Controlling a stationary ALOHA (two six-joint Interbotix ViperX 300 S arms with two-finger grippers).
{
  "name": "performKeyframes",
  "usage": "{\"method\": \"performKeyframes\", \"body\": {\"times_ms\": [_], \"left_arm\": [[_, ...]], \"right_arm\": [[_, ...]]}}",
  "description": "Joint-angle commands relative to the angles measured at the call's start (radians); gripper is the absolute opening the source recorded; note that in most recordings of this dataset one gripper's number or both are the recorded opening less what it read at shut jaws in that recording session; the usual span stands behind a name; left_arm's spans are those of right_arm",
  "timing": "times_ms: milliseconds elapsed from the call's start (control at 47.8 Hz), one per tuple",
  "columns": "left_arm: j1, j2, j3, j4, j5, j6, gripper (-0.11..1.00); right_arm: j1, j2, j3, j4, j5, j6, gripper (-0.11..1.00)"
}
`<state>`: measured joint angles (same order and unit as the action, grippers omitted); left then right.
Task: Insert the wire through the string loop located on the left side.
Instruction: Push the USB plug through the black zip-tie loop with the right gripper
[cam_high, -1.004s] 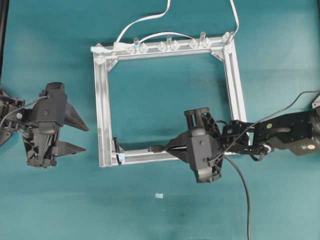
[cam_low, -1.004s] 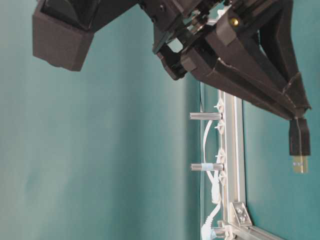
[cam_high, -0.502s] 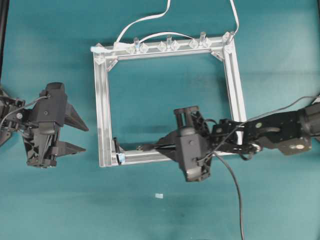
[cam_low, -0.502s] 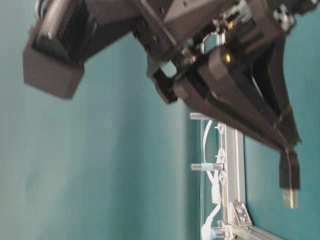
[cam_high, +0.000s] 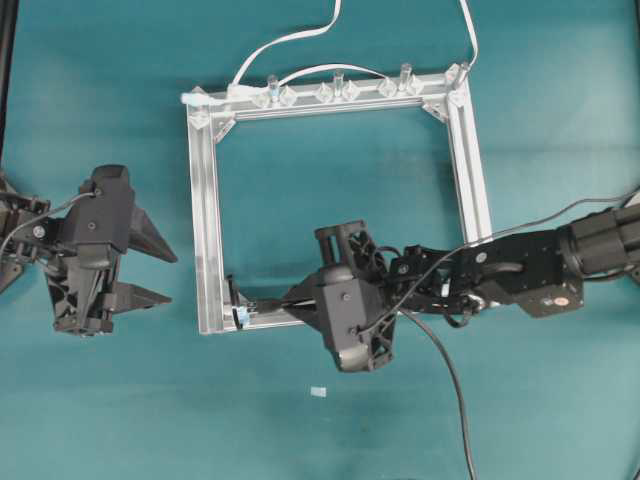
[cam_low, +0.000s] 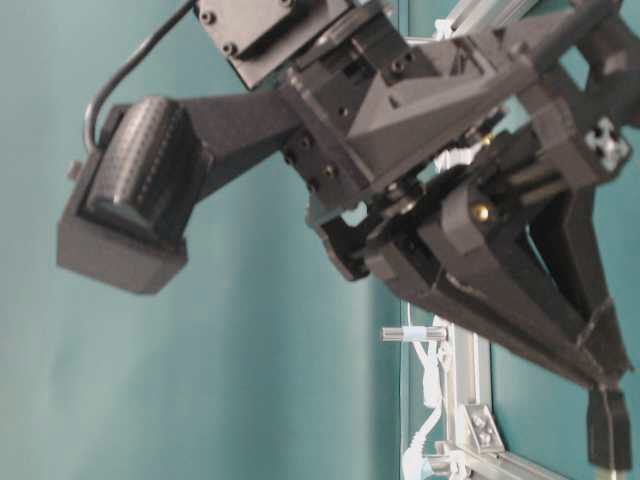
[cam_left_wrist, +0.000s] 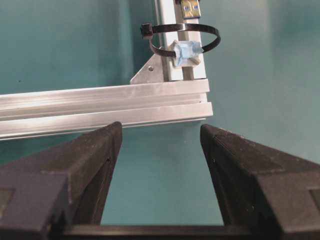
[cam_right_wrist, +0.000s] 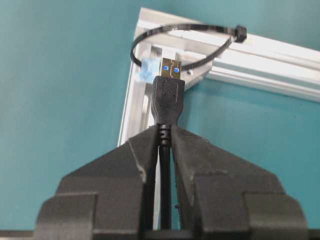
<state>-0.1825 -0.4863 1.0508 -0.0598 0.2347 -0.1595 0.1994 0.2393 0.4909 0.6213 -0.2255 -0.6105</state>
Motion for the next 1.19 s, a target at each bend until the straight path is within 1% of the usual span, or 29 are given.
{"method": "performKeyframes", "body": {"times_ms": [0, 942, 1172], "left_arm": [[-0.005, -0.002, -0.015, 0.000, -0.005, -0.003, 0.67], [-0.005, -0.002, -0.015, 0.000, -0.003, -0.003, 0.67], [-0.005, -0.002, -0.015, 0.000, -0.005, -0.003, 0.67]], "right_arm": [[-0.006, -0.008, -0.038, -0.003, -0.005, 0.000, 0.11], [-0.018, 0.061, -0.140, -0.002, -0.005, 0.000, 0.11], [-0.018, 0.081, -0.166, -0.003, 0.014, 0.000, 0.11]]}}
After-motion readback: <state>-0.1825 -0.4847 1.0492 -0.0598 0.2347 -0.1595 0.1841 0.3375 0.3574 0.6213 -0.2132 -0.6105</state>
